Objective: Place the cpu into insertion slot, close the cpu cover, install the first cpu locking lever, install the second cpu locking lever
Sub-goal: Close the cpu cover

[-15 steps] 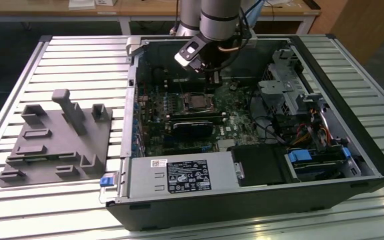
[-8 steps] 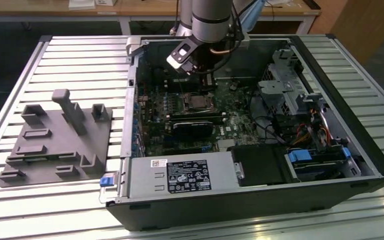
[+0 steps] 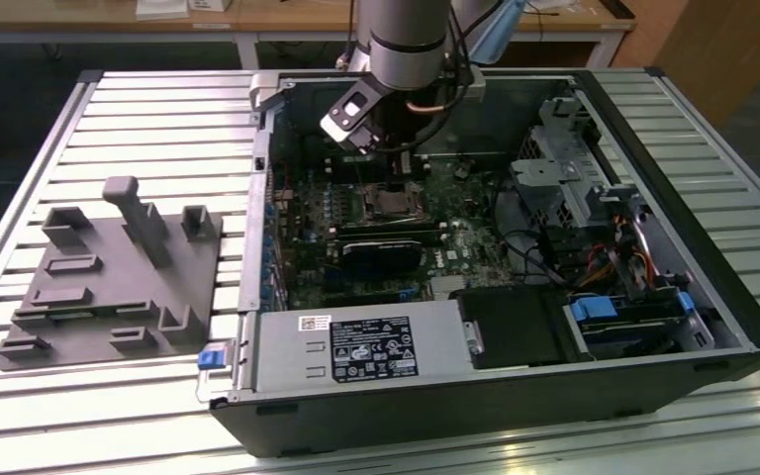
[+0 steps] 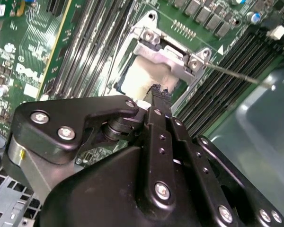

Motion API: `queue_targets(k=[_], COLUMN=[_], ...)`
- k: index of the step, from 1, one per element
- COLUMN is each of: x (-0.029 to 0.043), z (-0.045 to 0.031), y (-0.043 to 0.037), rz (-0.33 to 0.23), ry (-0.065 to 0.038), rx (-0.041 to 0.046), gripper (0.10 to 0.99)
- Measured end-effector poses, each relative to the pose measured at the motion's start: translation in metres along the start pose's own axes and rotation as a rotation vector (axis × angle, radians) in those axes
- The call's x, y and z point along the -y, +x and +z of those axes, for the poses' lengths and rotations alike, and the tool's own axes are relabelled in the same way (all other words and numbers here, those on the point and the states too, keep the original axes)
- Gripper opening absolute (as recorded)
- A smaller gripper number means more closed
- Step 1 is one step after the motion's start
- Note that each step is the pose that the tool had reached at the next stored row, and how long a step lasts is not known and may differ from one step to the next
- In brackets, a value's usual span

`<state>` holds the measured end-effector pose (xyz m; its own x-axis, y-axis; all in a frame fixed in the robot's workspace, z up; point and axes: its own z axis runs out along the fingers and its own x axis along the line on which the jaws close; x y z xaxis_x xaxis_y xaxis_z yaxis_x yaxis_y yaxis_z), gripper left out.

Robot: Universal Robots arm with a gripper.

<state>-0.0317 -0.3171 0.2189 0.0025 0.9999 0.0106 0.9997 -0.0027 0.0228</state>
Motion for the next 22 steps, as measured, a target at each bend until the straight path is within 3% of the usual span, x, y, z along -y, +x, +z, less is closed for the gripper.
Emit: queue_targets(k=[10, 15, 22], x=[0.0115, 0.0118, 0.0119], z=[0.006, 0.0059, 0.0063], y=[-0.0024, -0.0024, -0.0024], rz=[0.0, -0.003, -0.124], ry=[0.0, 0.0, 0.001], rx=[-0.0002, -0.0001, -0.0027], gripper=[0.106, 0.106, 0.106])
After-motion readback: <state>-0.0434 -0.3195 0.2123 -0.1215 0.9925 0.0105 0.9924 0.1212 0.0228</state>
